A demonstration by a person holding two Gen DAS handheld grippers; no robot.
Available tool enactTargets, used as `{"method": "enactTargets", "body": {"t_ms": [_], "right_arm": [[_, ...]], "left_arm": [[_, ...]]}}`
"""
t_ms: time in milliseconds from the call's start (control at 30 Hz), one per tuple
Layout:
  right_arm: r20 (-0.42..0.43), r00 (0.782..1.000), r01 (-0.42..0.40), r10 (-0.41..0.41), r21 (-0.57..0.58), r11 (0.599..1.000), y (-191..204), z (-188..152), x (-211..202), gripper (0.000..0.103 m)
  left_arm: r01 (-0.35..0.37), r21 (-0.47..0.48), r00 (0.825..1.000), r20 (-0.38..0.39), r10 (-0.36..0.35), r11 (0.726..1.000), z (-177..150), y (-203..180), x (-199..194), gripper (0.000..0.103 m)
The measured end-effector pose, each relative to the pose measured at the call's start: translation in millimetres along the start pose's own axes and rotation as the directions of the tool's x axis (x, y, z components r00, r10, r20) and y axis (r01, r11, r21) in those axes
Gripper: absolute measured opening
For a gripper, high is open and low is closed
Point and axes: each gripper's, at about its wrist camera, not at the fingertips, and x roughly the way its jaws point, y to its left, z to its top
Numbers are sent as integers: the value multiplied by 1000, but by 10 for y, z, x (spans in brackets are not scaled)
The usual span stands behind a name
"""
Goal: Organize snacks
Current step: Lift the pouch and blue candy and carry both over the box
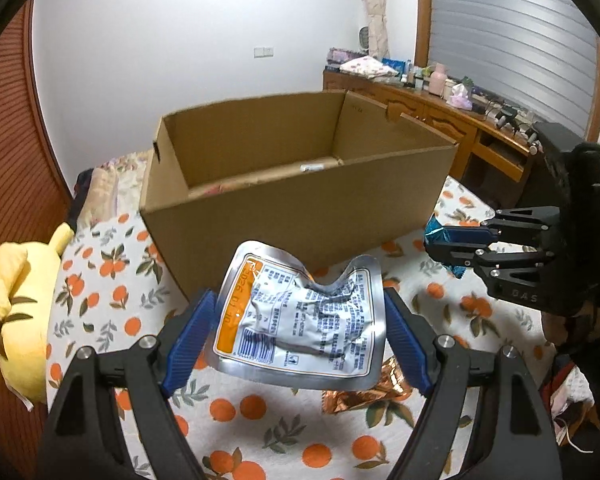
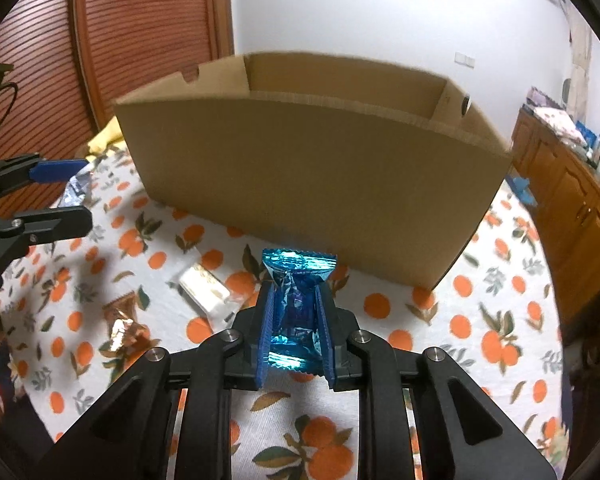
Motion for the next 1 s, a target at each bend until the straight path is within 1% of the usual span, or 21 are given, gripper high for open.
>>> {"method": "enactTargets", "body": {"t_ms": [200, 533, 800, 1000], "right_arm": [[75, 997, 8, -6, -25, 1000, 40, 161, -346, 19], [150, 989, 17, -8, -57, 998, 99, 359, -671, 19], [183, 983, 25, -10, -81, 996, 83, 541, -754, 19], [197, 980, 27, -8, -91, 995, 53, 720, -691, 19]], "left_arm": [[1, 9, 999, 43, -2, 1000, 141, -37, -136, 82], [-16, 12, 995, 100, 14, 1000, 359, -16, -297, 82], [-24, 9, 991, 134, 22, 1000, 533, 59, -319, 82], [-33, 3, 990, 139, 32, 999, 676, 176, -224, 82]]}}
